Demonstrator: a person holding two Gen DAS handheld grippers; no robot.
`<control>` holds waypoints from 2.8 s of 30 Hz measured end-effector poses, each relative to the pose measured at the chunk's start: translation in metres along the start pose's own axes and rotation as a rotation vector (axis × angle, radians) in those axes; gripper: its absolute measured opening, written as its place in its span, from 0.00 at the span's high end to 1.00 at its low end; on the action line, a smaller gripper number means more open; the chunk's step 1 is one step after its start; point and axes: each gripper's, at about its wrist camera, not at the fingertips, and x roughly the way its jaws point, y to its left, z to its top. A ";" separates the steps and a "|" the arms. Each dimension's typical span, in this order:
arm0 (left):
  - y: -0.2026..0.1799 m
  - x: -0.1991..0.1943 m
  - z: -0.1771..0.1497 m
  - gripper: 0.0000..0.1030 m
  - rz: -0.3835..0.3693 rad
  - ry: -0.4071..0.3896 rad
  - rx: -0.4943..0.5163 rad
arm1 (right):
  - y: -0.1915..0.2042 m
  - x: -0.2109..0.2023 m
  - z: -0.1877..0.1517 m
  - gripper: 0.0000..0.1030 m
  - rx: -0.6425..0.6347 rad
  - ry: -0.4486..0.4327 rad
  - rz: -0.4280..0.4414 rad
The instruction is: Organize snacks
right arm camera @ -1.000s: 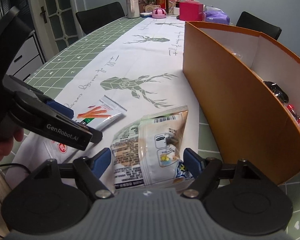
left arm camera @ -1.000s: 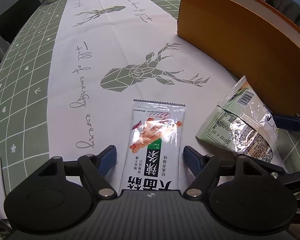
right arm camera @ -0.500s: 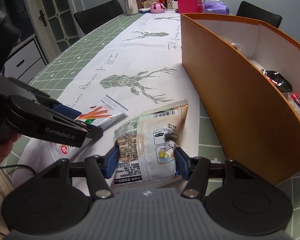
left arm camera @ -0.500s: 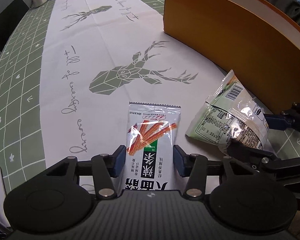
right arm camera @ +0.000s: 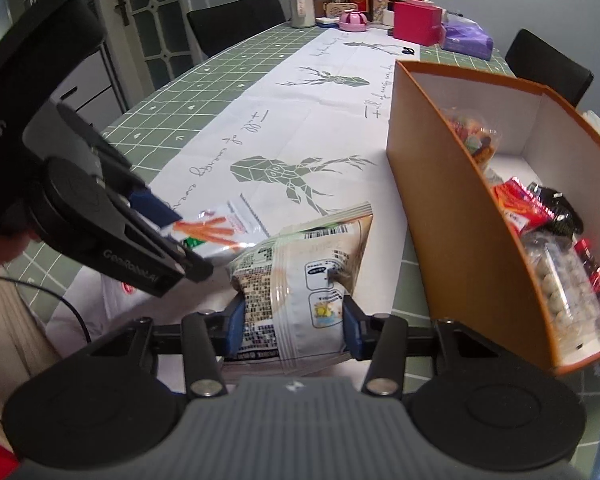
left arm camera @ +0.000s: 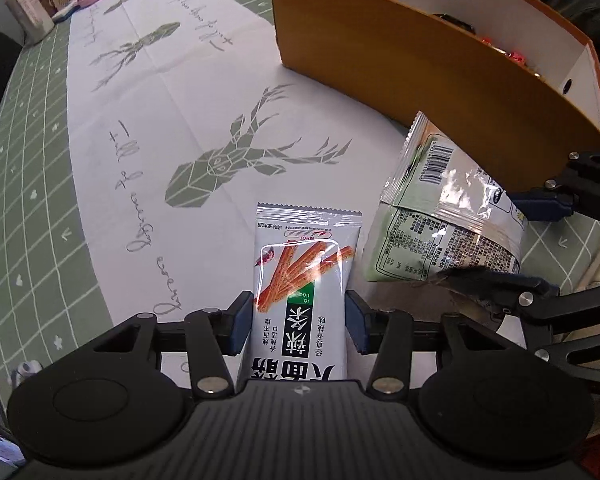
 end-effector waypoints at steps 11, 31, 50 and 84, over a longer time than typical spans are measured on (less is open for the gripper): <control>-0.036 -0.071 0.049 0.47 0.095 -0.115 0.161 | -0.017 -0.070 0.028 0.55 -0.101 -0.095 -0.080; -0.117 -0.035 0.175 0.47 0.024 -0.288 0.325 | -0.152 -0.062 0.040 0.55 0.007 -0.035 -0.275; -0.137 0.067 0.224 0.47 0.060 -0.166 0.433 | -0.201 0.002 0.045 0.54 0.025 0.091 -0.230; -0.131 -0.022 0.177 0.26 0.144 -0.296 0.403 | -0.148 -0.043 0.050 0.09 -0.047 -0.001 -0.287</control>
